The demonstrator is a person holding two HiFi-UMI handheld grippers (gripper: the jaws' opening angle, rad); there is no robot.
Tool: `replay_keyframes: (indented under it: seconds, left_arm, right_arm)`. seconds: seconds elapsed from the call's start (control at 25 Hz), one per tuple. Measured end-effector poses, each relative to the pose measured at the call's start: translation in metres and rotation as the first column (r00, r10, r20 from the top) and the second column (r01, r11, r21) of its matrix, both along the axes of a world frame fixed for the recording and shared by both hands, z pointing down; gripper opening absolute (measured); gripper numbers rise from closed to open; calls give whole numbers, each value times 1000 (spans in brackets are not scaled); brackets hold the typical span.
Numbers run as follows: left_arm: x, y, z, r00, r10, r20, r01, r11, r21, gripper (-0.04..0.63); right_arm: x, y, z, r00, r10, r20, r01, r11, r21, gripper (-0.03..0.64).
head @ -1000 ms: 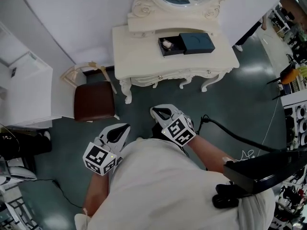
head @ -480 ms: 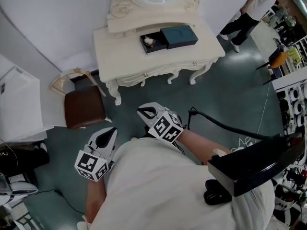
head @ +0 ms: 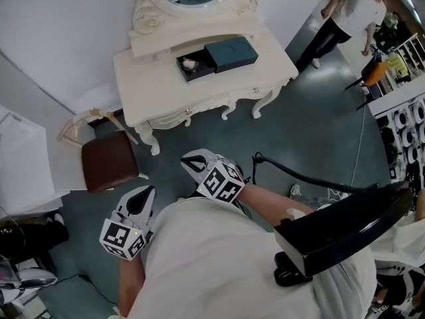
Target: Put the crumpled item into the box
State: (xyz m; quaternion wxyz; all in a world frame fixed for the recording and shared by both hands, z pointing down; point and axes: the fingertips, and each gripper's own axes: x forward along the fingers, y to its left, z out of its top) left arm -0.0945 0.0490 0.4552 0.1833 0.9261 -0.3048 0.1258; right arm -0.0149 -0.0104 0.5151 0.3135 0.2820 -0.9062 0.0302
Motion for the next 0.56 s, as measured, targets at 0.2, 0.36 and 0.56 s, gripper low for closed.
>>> replay_keyframes:
  seconds: [0.2, 0.36, 0.56]
  left_arm:
    - [7, -7, 5, 1000, 23, 0, -23, 1000, -1, -2]
    - [12, -22, 6, 999, 36, 6, -36, 999, -18, -2]
    - [29, -36, 3, 998, 57, -5, -57, 998, -12, -2]
  right_arm:
    - [8, -7, 5, 1000, 15, -7, -15, 1000, 5, 0]
    - [13, -20, 6, 1000, 21, -6, -21, 1000, -9, 0]
    - [31, -31, 2, 999, 38, -15, -38, 999, -4, 0]
